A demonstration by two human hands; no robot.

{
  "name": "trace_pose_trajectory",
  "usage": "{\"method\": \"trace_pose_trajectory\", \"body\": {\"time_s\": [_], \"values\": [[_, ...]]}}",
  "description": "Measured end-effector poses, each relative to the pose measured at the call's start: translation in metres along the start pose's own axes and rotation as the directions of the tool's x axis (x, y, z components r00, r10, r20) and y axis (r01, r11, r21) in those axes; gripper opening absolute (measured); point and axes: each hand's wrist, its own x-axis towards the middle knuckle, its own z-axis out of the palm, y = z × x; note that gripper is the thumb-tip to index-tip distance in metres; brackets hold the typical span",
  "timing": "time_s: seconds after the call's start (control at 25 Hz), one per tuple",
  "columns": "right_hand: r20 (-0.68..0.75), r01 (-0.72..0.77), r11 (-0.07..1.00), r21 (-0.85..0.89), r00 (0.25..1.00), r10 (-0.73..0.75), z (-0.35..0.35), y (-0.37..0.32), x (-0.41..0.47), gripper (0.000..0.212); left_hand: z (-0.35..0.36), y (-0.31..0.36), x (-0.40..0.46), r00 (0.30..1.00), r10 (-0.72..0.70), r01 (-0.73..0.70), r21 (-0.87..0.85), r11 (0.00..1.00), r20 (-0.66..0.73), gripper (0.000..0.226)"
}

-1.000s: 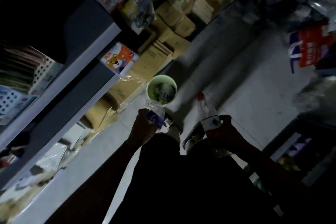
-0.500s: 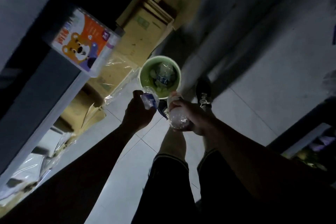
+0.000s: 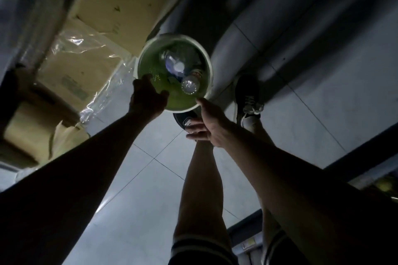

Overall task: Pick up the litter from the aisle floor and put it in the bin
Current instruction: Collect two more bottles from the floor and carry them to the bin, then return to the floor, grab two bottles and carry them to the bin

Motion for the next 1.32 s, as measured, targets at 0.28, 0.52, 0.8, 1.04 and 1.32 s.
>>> {"method": "trace_pose_trajectory", "body": {"time_s": [0.28, 0.52, 0.8, 1.04, 1.32], "values": [[-0.04, 0.158, 0.719, -0.677, 0.967, -0.251, -0.056, 0.063, -0.128, 0.052, -0.032, 0.01, -0.137, 0.978, -0.011, 0.012, -0.007, 1.0, 0.207, 0.025], [0.149, 0.26, 0.193, -0.946, 0.879, -0.454, -0.107, 0.038, -0.269, 0.04, -0.077, 0.041, -0.291, 0.998, -0.015, 0.028, -0.195, 0.98, 0.068, 0.021], [0.371, 0.27, -0.264, -0.926, 0.781, -0.503, -0.127, 0.016, -0.388, 0.032, -0.079, 0.046, -0.441, 0.973, -0.199, 0.106, -0.535, 0.838, -0.12, 0.016], [0.544, 0.141, -0.705, -0.695, 0.744, -0.388, -0.114, 0.034, -0.427, 0.026, -0.002, 0.038, -0.547, 0.917, -0.387, 0.214, -0.707, 0.674, -0.092, 0.015], [0.579, 0.078, -0.953, -0.293, 0.808, -0.112, -0.094, 0.088, -0.438, 0.032, 0.121, 0.077, -0.64, 0.784, -0.616, 0.326, -0.893, 0.311, 0.072, 0.025]]}}
